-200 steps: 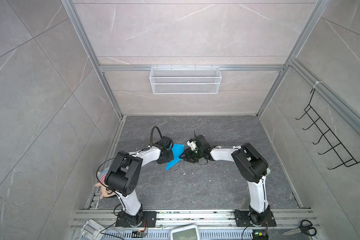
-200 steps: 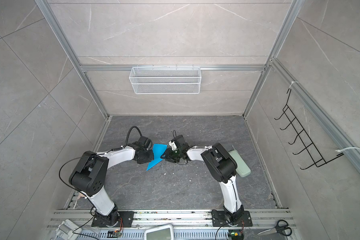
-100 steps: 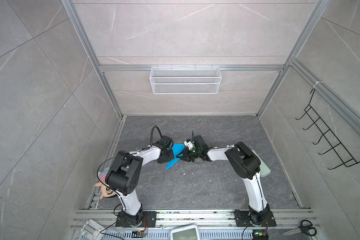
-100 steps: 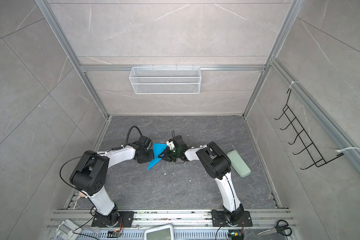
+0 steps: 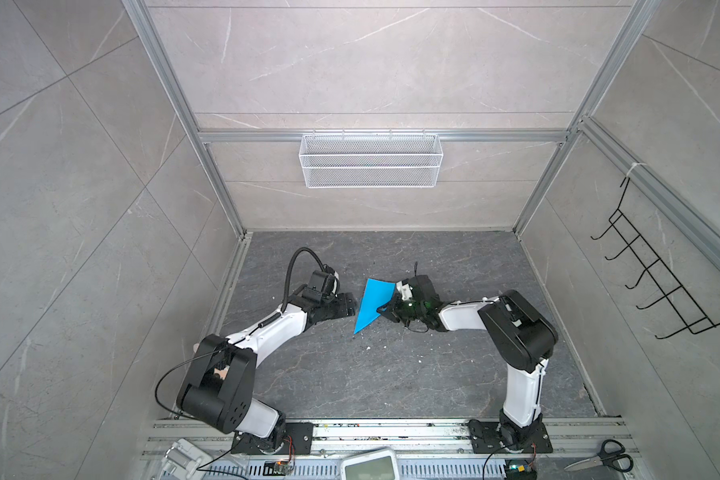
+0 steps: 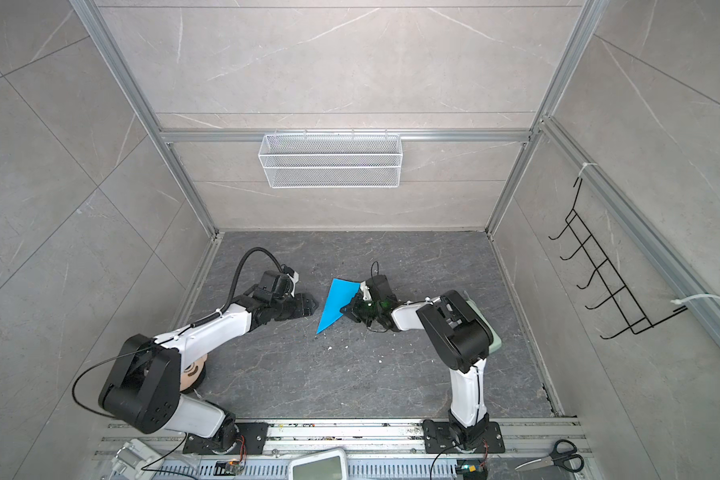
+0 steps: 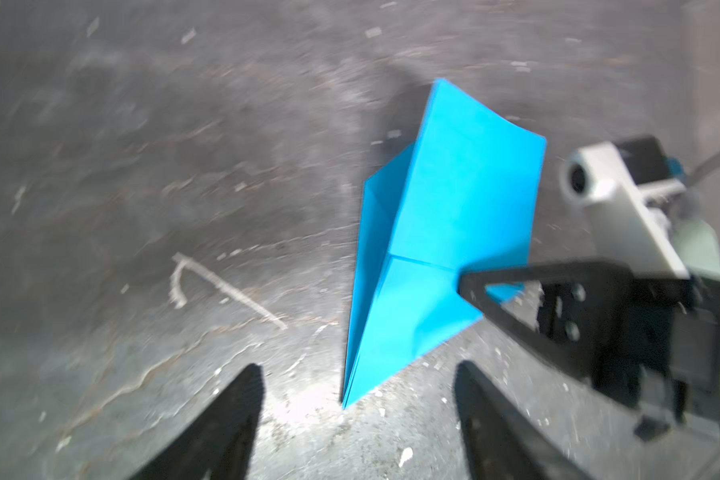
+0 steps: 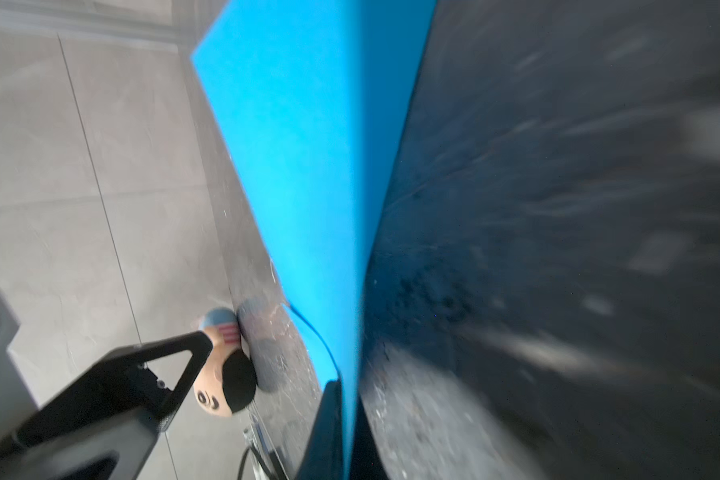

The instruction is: Fold a paper plane with a square sheet of paper (pick it up from the middle)

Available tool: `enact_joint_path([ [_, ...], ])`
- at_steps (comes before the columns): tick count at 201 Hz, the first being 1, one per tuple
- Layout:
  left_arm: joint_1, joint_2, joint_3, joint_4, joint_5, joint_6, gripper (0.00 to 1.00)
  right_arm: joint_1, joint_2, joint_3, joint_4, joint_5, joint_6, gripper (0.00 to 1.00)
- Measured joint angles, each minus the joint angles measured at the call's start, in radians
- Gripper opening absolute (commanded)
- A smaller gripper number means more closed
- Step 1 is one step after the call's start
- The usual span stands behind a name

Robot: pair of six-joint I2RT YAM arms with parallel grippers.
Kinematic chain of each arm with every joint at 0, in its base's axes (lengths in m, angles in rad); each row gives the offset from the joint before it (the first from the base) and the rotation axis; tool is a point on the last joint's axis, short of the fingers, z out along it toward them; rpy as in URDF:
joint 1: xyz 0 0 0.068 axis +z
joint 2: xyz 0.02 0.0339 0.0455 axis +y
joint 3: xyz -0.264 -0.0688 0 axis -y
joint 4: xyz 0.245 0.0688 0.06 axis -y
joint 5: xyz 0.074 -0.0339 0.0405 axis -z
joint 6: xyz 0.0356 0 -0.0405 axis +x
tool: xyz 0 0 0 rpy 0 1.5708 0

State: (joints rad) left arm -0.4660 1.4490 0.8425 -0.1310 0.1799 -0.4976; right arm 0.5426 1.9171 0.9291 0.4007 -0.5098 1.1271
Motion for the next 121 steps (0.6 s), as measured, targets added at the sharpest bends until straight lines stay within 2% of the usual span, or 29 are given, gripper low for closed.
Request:
enact_joint_path([
  [36,-0.083,-0.016,-0.095,0.152,0.023,0.097,0.97,-0.023,-0.09,-0.016,-0.087,0.059,0.035,0.02],
  [59,-0.163,0.012,-0.108,0.224,-0.025,0.187,0.99,-0.034,-0.094,-0.016,-0.13,0.067,0.078,0.02],
  [84,-0.242,0.059,-0.124,0.335,-0.072,0.292,0.97,-0.042,-0.094,-0.016,-0.175,0.073,0.119,0.03],
  [121,-0.274,0.163,-0.157,0.513,-0.097,0.457,0.88,-0.05,-0.094,-0.011,-0.253,0.072,0.161,0.03],
])
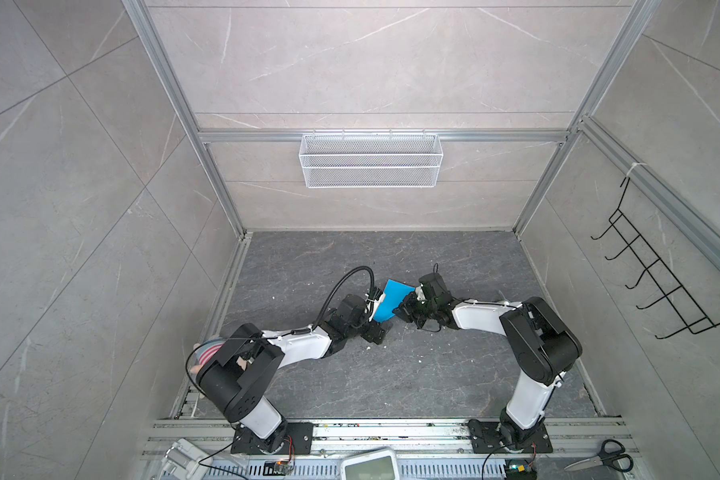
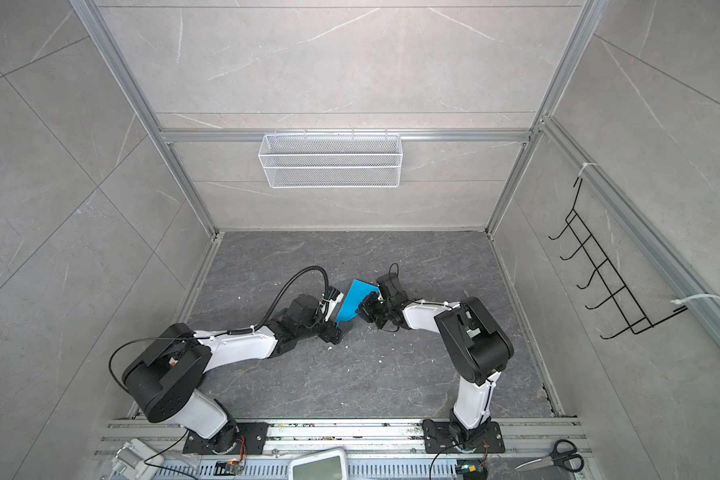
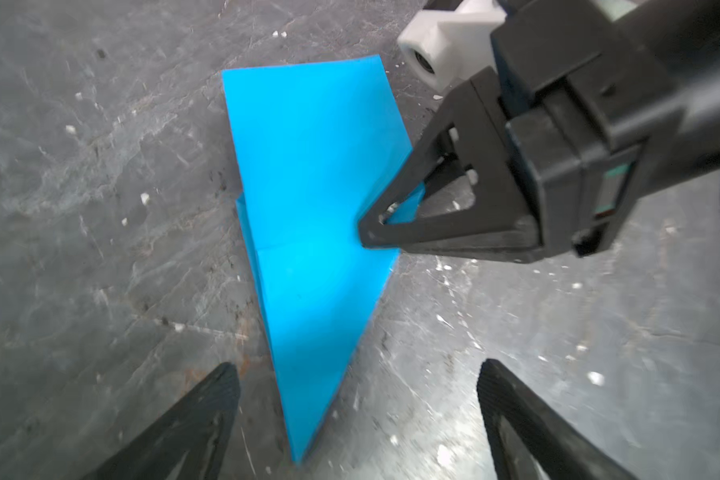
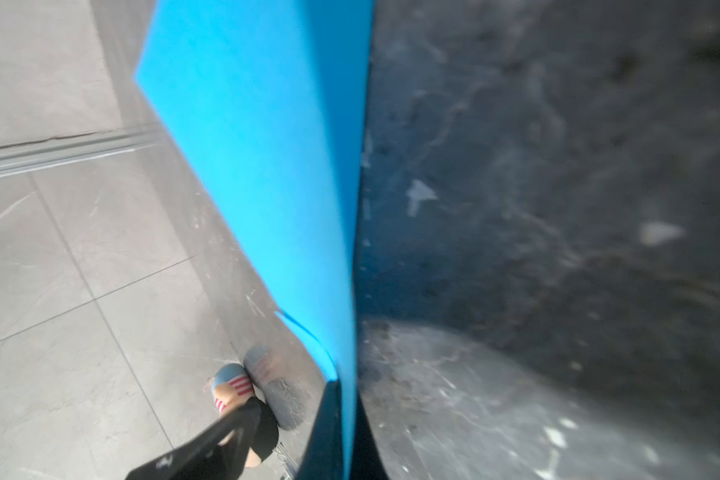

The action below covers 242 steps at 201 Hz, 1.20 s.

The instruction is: Fold a paper plane with a square sheet of paper (pick it up from the middle)

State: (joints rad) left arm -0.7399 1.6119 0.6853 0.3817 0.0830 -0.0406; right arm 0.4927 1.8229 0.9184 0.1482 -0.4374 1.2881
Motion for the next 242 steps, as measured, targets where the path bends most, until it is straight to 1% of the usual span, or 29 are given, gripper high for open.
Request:
enact_joint_path([
  [22,-0.006,0.048,-0.043,0.097,-0.004,0.087,0.82,-0.003,0.0,0.013,-0.04,-0.001,0.016,0.04],
  [40,-0.007,0.087,-0.045,0.15,-0.004,0.142,0.76,-0.004,0.0,0.027,-0.067,-0.004,0.027,0.05],
  [69,-0.007,0.127,-0.045,0.235,-0.002,0.198,0.64,-0.004,0.0,0.044,-0.092,-0.017,0.041,0.07],
  [88,-0.007,0.146,-0.045,0.275,-0.003,0.224,0.55,-0.004,0.0,0.054,-0.103,-0.026,0.048,0.07],
  [128,-0.006,0.169,-0.045,0.305,-0.001,0.25,0.44,-0.006,0.0,0.07,-0.131,-0.042,0.055,0.09],
  [150,-0.005,0.183,-0.045,0.317,0.0,0.254,0.4,-0.009,0.0,0.078,-0.144,-0.047,0.056,0.1],
  [160,-0.002,0.188,-0.045,0.323,0.0,0.255,0.36,-0.01,0.0,0.082,-0.15,-0.049,0.055,0.1],
  [180,0.005,0.194,-0.046,0.325,0.002,0.254,0.35,-0.011,0.0,0.087,-0.158,-0.053,0.056,0.12],
  [206,0.011,0.195,-0.046,0.332,0.002,0.255,0.29,-0.011,0.0,0.094,-0.163,-0.06,0.056,0.14],
  [228,0.013,0.197,-0.046,0.334,0.001,0.256,0.22,-0.011,0.0,0.101,-0.172,-0.061,0.055,0.18],
  [242,0.015,0.198,-0.046,0.334,0.003,0.258,0.17,-0.011,0.0,0.107,-0.183,-0.063,0.055,0.24],
])
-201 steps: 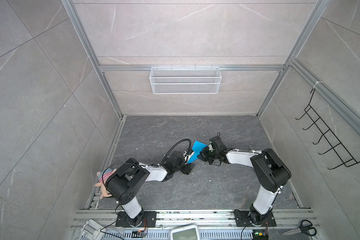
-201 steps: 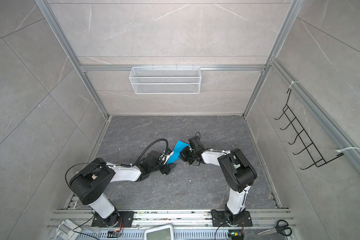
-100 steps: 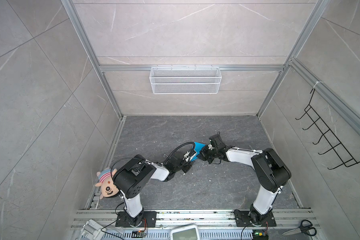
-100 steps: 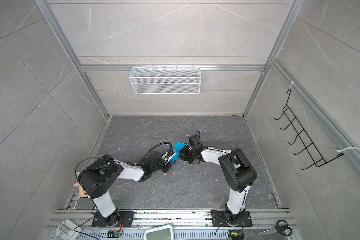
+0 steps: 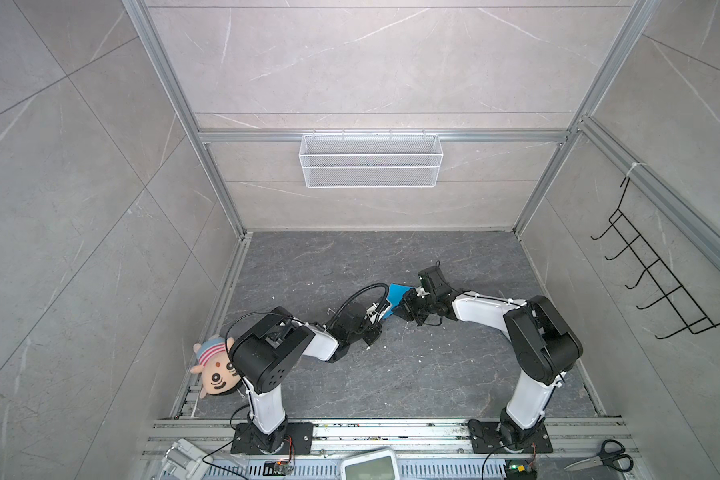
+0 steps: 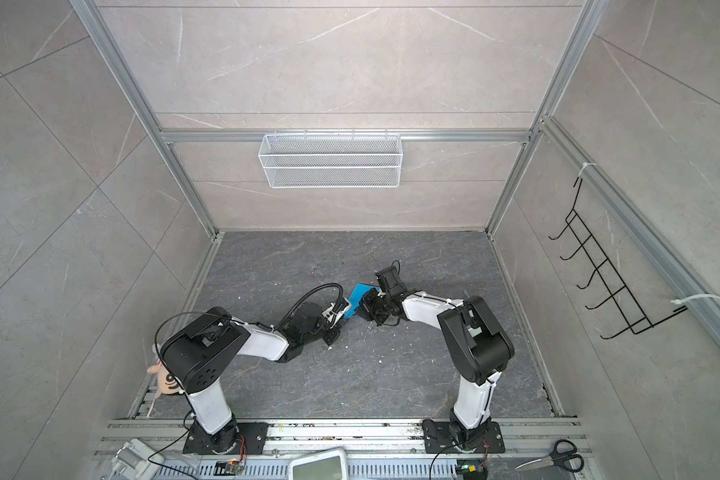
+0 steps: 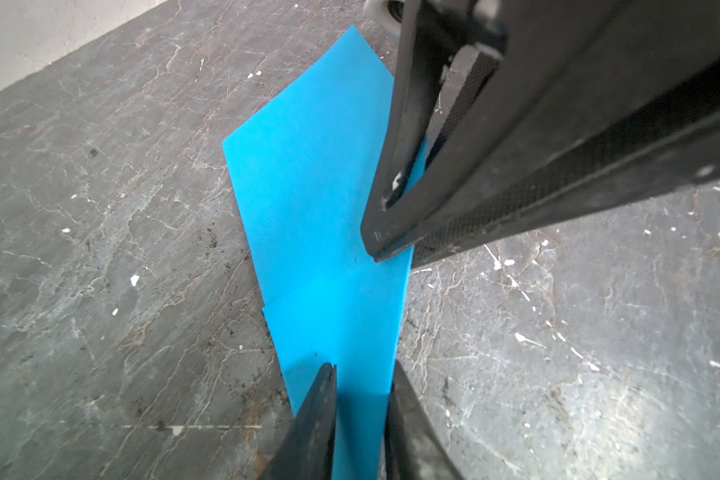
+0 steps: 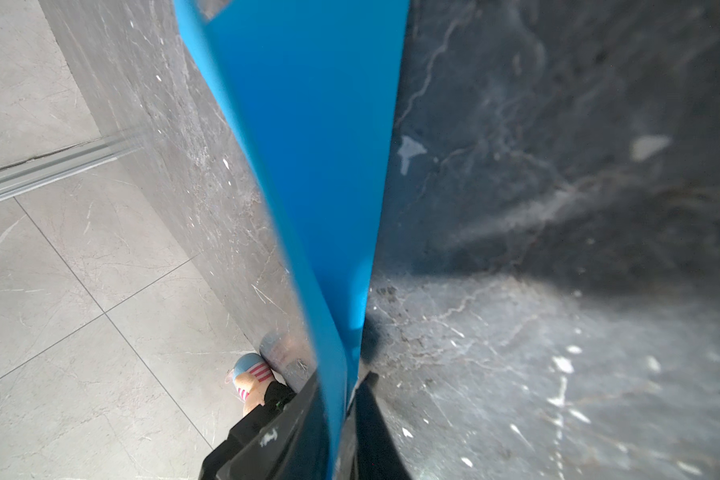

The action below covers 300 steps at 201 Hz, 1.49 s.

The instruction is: Fold a paper plane with a square sheet of paper (pick it up from the middle)

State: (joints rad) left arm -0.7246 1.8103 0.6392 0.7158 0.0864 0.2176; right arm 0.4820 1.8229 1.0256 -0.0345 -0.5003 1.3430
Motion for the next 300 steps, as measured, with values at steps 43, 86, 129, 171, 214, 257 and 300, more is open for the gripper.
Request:
enact_joint_path([
  [43,0.003,0.006,0.0,-0.01,0.016,-0.002,0.07,-0.004,0.0,0.028,-0.03,0.003,-0.025,0.49],
  [86,0.026,0.006,0.0,-0.041,0.049,-0.038,0.0,-0.025,-0.031,0.039,-0.086,0.037,-0.107,0.62],
  [129,0.059,-0.002,0.056,-0.167,0.106,-0.135,0.0,-0.052,-0.141,0.034,-0.098,0.084,-0.293,0.64],
  [171,0.068,-0.012,0.128,-0.323,0.152,-0.23,0.0,-0.054,-0.243,-0.079,-0.035,0.124,-0.484,0.63],
  [214,0.068,-0.013,0.191,-0.455,0.201,-0.352,0.0,-0.055,-0.258,-0.172,0.083,0.089,-0.639,0.57],
  [257,0.071,-0.014,0.206,-0.483,0.256,-0.526,0.0,-0.054,-0.184,-0.218,0.253,-0.016,-0.694,0.55],
  [300,0.089,-0.024,0.122,-0.383,0.284,-0.691,0.0,-0.041,-0.066,-0.209,0.351,-0.113,-0.708,0.52],
])
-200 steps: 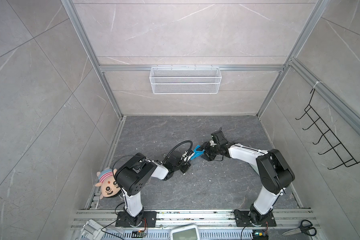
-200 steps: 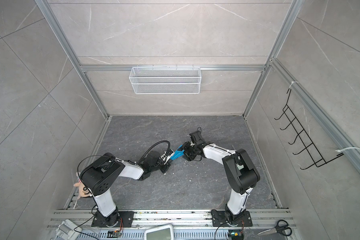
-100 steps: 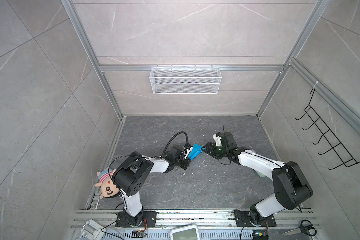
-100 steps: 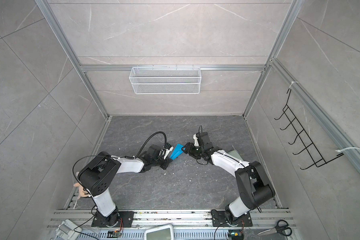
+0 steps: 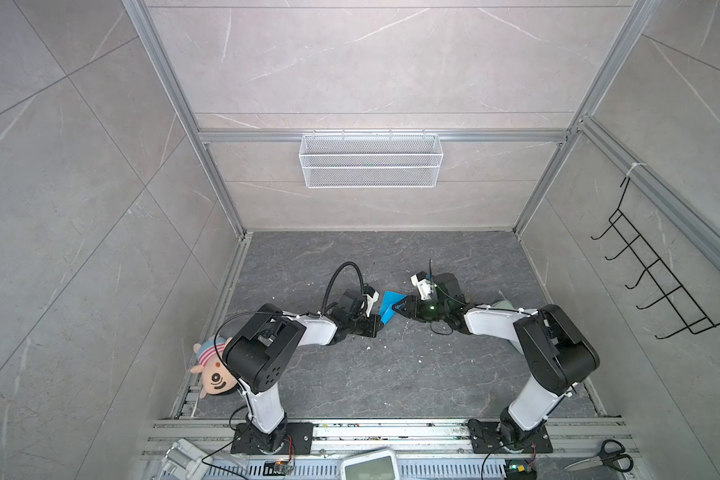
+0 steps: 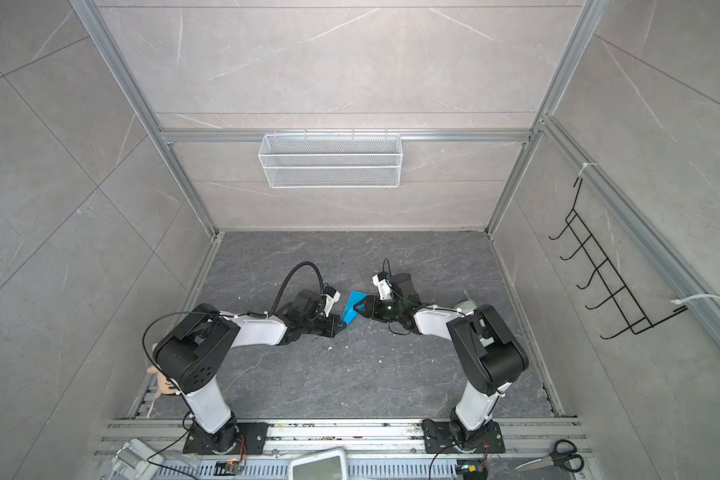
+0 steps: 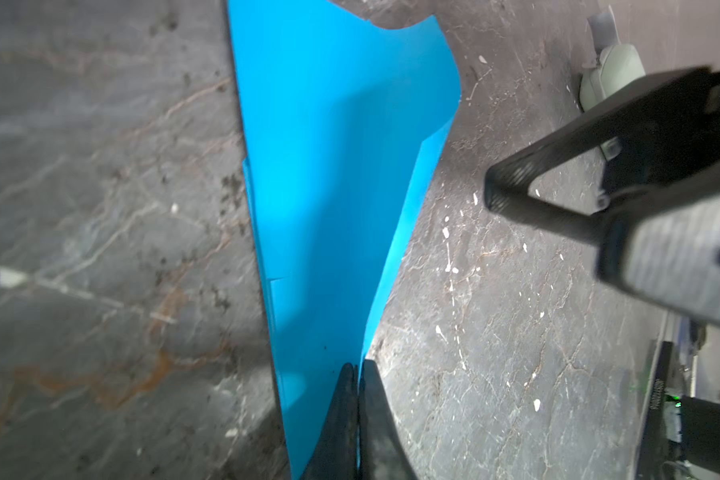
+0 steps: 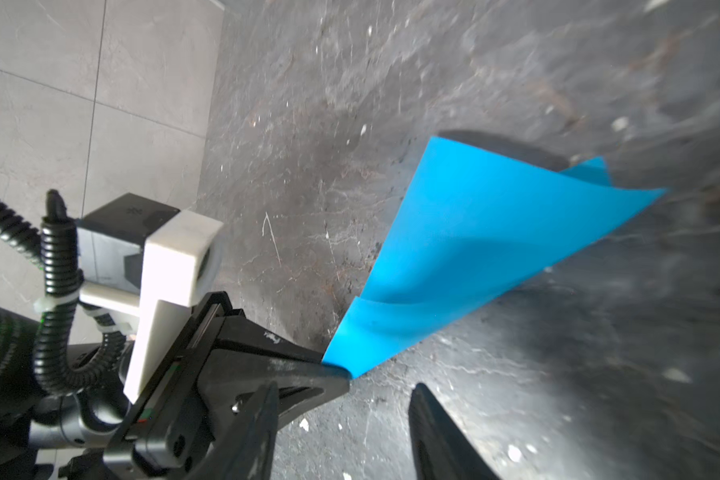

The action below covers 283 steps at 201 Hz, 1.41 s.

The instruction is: Fold a paper plane with a square sheet of paper (pick it up from the middle)

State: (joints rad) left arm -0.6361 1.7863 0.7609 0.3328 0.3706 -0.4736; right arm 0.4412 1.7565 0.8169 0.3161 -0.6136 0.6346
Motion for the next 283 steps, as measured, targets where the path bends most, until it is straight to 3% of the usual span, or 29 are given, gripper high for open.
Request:
enact_joint_path([
  [60,0.014,0.0,-0.085,0.16,0.006,-0.126,0.01,0.036,0.117,0.077,0.049,-0.091,-0.011,0.5],
  [205,0.057,0.031,-0.148,0.332,0.014,-0.237,0.06,0.048,0.25,0.174,0.15,-0.209,-0.01,0.49],
  [283,0.068,0.034,-0.166,0.378,0.022,-0.266,0.24,0.05,0.32,0.221,0.161,-0.221,0.002,0.48],
])
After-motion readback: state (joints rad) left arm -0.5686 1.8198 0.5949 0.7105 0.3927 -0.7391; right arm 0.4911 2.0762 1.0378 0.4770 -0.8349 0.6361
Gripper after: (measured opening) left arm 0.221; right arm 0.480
